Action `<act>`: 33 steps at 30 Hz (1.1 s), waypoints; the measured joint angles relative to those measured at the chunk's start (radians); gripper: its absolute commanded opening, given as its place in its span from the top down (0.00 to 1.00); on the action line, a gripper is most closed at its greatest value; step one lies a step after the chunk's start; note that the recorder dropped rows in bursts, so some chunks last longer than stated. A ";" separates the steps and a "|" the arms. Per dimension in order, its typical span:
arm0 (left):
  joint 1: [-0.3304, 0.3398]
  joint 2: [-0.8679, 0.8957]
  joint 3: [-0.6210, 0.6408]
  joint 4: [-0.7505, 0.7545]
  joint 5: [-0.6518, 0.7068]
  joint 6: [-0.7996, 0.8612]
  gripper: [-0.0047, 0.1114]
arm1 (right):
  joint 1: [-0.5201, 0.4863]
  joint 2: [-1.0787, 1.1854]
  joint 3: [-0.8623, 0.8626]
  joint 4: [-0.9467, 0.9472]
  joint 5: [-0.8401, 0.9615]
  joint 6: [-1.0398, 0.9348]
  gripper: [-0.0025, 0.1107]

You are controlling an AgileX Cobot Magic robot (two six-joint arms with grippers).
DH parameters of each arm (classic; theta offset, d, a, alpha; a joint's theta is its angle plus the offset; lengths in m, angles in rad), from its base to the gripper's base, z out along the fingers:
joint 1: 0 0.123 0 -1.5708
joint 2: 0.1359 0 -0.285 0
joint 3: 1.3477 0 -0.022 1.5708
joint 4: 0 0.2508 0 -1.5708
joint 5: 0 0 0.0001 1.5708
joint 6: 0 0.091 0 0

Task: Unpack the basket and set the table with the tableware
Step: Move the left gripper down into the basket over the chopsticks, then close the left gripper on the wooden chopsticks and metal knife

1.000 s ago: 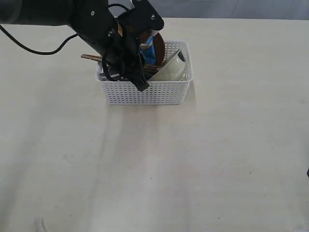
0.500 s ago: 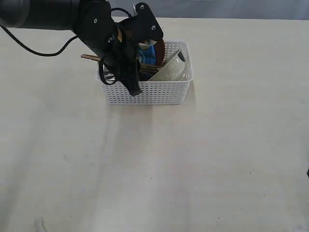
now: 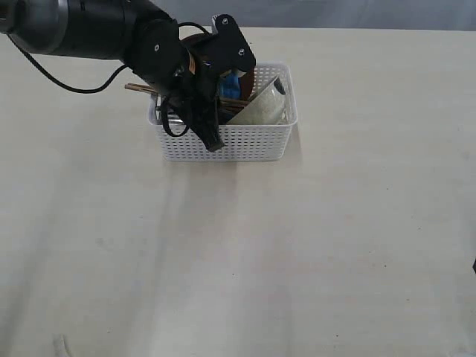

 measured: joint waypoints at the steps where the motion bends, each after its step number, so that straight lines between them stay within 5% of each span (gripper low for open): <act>1: 0.000 0.000 0.000 0.000 0.000 0.000 0.96 | 0.000 0.000 0.000 0.000 0.000 0.000 0.98; 25: 0.000 -0.016 -0.023 0.099 0.102 0.000 0.94 | 0.000 0.000 0.000 0.000 0.000 0.000 0.98; 27: 0.000 -0.018 -0.044 0.103 0.127 -0.012 0.87 | 0.000 0.000 0.000 0.000 0.000 0.000 0.98; 33: 0.000 -0.036 -0.133 0.105 0.201 -0.035 0.46 | 0.000 0.000 0.000 0.000 0.000 0.000 0.98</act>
